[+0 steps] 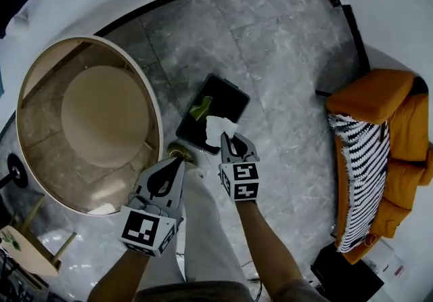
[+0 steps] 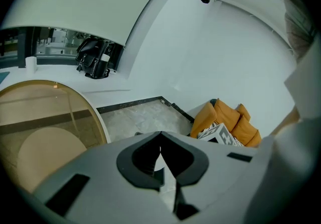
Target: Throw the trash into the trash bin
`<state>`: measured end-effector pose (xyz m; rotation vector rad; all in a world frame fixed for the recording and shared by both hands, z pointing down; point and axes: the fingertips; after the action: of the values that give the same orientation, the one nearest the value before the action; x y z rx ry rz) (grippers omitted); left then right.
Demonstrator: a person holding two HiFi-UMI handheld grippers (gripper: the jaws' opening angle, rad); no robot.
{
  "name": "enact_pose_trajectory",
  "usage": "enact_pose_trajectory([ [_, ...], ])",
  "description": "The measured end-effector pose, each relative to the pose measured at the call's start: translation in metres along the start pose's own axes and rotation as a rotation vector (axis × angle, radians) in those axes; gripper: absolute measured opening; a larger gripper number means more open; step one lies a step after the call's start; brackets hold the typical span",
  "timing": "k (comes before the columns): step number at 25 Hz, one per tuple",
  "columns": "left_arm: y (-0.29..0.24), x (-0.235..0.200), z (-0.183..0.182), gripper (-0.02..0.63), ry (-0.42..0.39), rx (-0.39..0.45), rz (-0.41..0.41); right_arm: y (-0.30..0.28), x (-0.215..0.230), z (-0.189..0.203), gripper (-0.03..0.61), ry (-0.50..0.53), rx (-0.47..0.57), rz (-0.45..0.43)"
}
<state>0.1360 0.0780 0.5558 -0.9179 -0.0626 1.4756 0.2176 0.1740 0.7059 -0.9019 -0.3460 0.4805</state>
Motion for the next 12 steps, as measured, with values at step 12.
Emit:
enact_pose_trajectory([
  [12, 0.005, -0.002, 0.012, 0.020, 0.016, -0.035, 0.025, -0.011, 0.006, 0.011, 0.194, -0.015, -0.050, 0.046],
])
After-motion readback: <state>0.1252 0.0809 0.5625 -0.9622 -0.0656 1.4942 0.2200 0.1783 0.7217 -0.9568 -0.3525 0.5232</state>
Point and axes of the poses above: the fingertips, and each gripper's own axes: y backward along the fingers, x to its right, z out of its underside, and after that the axes turned 4 degrees about y, right-handed
